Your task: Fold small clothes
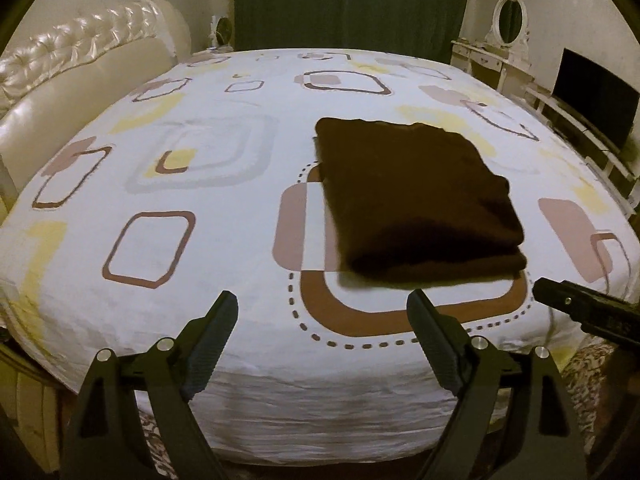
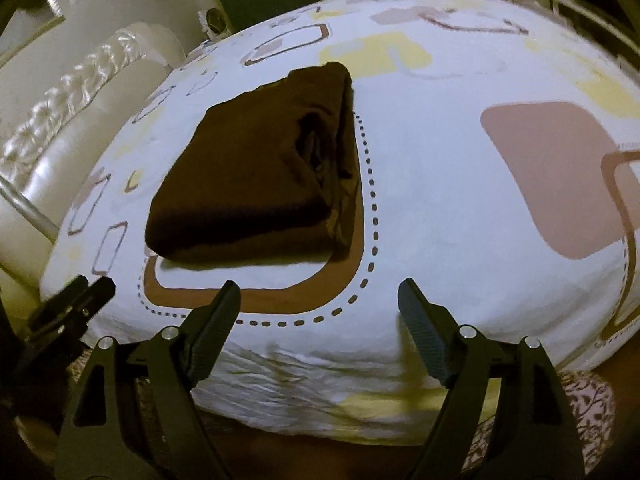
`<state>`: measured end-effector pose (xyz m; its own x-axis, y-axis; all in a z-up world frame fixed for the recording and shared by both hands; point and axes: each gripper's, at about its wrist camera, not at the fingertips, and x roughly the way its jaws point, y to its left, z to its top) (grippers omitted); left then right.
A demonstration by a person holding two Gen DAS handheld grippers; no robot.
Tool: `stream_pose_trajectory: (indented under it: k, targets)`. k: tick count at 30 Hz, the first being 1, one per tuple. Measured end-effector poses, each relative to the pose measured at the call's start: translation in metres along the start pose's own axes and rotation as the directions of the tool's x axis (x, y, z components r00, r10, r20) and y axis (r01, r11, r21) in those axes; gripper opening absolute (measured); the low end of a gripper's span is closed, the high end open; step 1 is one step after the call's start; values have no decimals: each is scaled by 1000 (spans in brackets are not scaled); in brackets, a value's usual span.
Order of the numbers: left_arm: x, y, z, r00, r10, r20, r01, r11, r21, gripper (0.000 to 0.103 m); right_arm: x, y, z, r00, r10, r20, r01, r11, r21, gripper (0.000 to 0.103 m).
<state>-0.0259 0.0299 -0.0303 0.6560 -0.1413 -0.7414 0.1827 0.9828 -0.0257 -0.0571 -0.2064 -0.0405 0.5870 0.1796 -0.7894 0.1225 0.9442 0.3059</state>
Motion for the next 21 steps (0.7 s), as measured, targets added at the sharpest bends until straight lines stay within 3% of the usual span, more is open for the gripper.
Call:
stream_pose_trajectory:
  k: [5,21]
  targets:
    - [1,3,-1,1000,14,-6,-14,1000,-17,85,-1,6,-2,999,-25,23,26,999,-45,81]
    - [4,1,-4,999,8,-41,-9,1000,-26,85,5,6,-5,1000,-16,-5,16,1000,-23,81]
